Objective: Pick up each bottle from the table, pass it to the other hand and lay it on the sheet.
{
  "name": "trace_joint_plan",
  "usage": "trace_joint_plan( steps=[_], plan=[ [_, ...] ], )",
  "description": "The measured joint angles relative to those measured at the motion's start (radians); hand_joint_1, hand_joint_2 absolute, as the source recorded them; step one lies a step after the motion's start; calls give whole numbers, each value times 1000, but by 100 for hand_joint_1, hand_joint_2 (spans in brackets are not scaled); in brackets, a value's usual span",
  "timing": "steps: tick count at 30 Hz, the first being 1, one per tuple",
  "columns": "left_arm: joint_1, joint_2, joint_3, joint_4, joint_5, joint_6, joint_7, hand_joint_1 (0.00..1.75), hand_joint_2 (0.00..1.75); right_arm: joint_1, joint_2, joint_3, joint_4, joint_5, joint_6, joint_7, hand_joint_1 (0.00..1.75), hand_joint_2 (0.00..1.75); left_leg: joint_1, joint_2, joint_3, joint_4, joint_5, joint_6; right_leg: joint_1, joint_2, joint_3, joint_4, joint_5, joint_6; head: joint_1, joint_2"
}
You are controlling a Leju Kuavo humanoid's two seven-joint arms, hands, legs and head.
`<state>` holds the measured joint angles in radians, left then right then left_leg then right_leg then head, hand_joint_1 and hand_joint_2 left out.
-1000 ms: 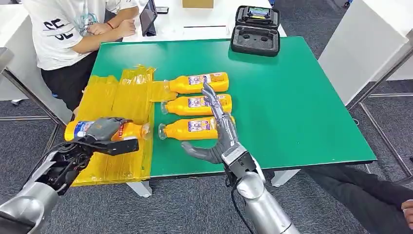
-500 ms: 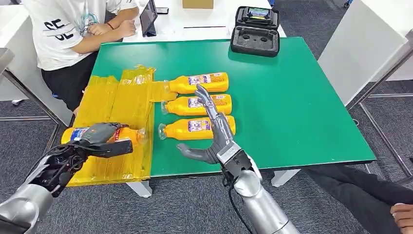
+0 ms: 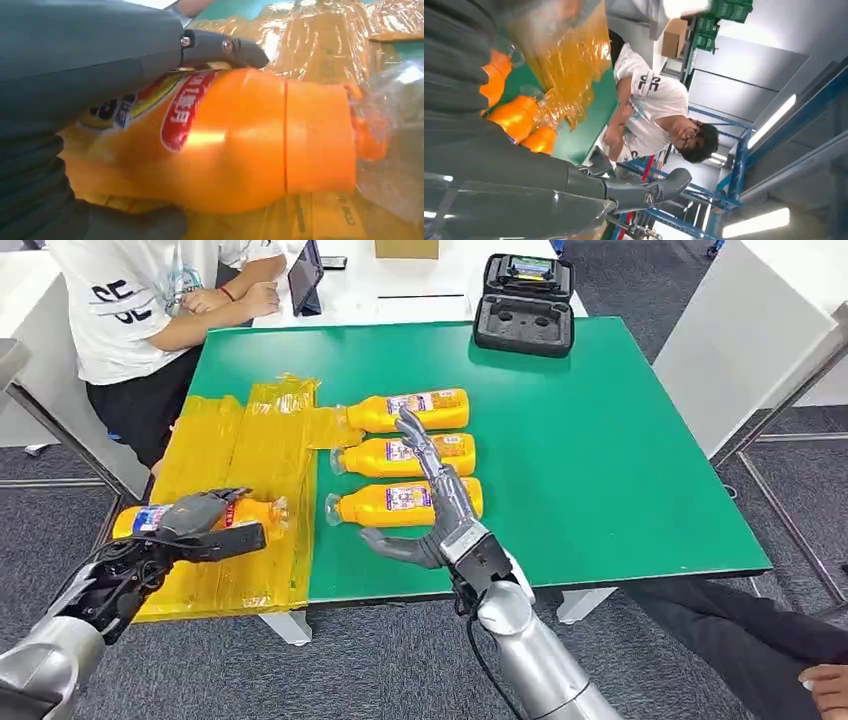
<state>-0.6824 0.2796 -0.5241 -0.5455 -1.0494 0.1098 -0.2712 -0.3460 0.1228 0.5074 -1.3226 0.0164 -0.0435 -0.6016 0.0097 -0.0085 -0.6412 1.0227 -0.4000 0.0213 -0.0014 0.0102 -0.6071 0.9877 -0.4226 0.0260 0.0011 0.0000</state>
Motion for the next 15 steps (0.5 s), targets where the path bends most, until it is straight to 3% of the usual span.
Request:
trace_joint_plan(
  steps=[1,15],
  plan=[
    [-1,0,0,2,2,-9,-4,0,0,0,0,1,3,0,0,0,0,175,0,0,0,0,0,0,0,0,1,0,0,0,1,0],
    [1,20,15,13,94,-113,-113,0,0,-6,0,2,42,0,0,2,0,175,0,0,10,0,-1,-1,0,0,10,0,-1,0,0,0]
  ],
)
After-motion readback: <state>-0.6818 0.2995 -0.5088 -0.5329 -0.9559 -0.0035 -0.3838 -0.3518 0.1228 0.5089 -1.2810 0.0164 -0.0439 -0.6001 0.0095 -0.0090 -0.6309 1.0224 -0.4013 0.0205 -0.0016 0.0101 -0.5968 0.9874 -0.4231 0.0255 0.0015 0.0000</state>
